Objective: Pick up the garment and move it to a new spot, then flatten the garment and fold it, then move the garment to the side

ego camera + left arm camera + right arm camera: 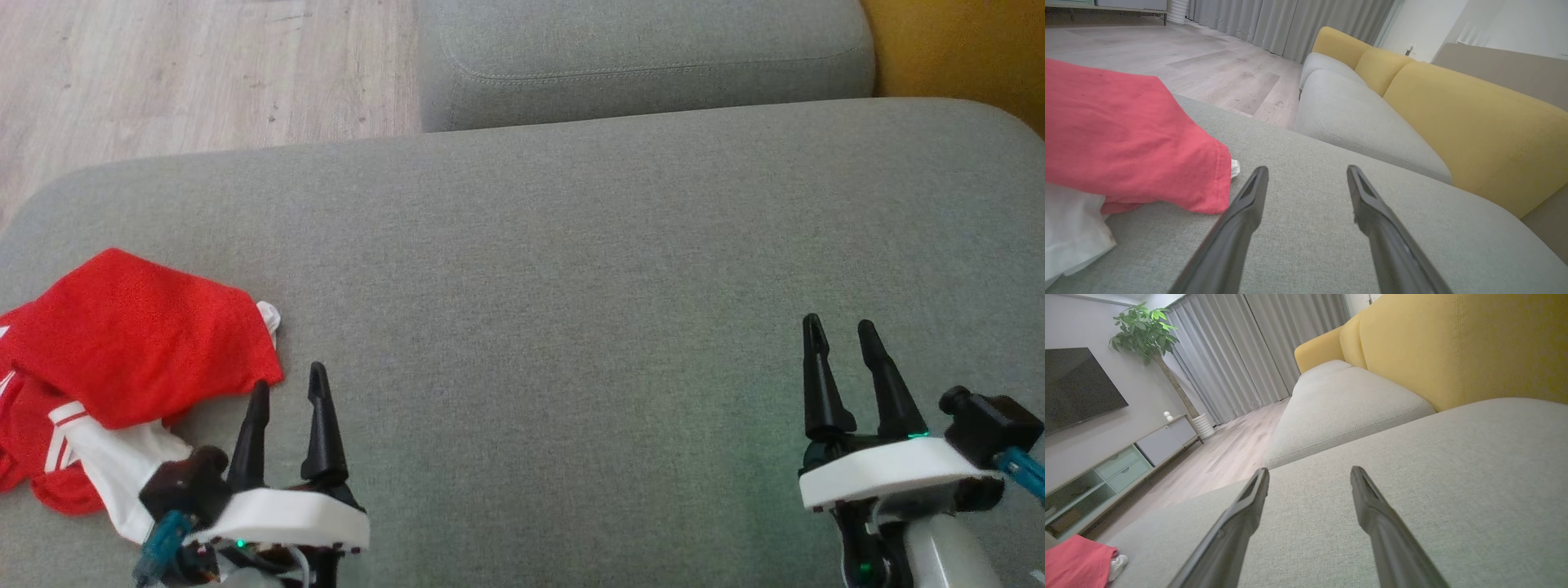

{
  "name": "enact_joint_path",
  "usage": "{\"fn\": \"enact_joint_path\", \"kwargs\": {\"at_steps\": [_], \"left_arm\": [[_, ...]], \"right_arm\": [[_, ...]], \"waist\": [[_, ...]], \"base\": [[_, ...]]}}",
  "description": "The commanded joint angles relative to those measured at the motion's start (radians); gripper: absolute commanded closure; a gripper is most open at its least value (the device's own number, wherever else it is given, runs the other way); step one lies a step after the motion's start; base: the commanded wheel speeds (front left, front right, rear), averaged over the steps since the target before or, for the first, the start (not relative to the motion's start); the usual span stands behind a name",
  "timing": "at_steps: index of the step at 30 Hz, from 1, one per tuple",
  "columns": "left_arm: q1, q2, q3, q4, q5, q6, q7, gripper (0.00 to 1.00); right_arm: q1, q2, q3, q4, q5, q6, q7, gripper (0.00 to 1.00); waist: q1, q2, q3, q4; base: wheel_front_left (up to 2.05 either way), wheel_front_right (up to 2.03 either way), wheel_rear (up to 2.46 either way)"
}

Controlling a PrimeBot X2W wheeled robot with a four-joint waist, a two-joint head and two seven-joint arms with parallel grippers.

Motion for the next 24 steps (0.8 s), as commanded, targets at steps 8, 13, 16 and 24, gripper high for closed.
{"fn": "enact_joint_path", "kwargs": {"at_steps": [8, 13, 16, 24], "left_arm": [[-0.068, 0.036, -0.047, -0.022, 0.103, 0.034, -0.036, 0.0], [-0.072, 0.048, -0.083, -0.026, 0.156, 0.04, -0.05, 0.0], [-0.075, 0.06, -0.104, -0.025, 0.201, 0.046, -0.059, 0.0], [-0.068, 0.063, -0.127, -0.051, 0.261, 0.069, -0.083, 0.0]], "right_arm": [[-0.047, -0.007, 0.014, -0.042, -0.155, 0.005, -0.037, 0.0], [-0.045, -0.007, 0.026, -0.039, -0.229, 0.006, -0.052, 0.0], [-0.045, -0.007, 0.028, -0.038, -0.262, 0.006, -0.061, 0.0], [-0.047, -0.008, 0.043, -0.046, -0.333, 0.006, -0.085, 0.0]], "waist": [[-0.0001, 0.0, -0.001, 0.001], [-0.0001, 0.0, -0.005, 0.001], [-0.0001, 0.0, -0.006, 0.001], [-0.0001, 0.0, -0.004, -0.001]], "base": [[0.0, 0.0, 0.0], [0.0, 0.0, 0.0], [0.0, 0.0, 0.0], [0.0, 0.0, 0.0]]}}
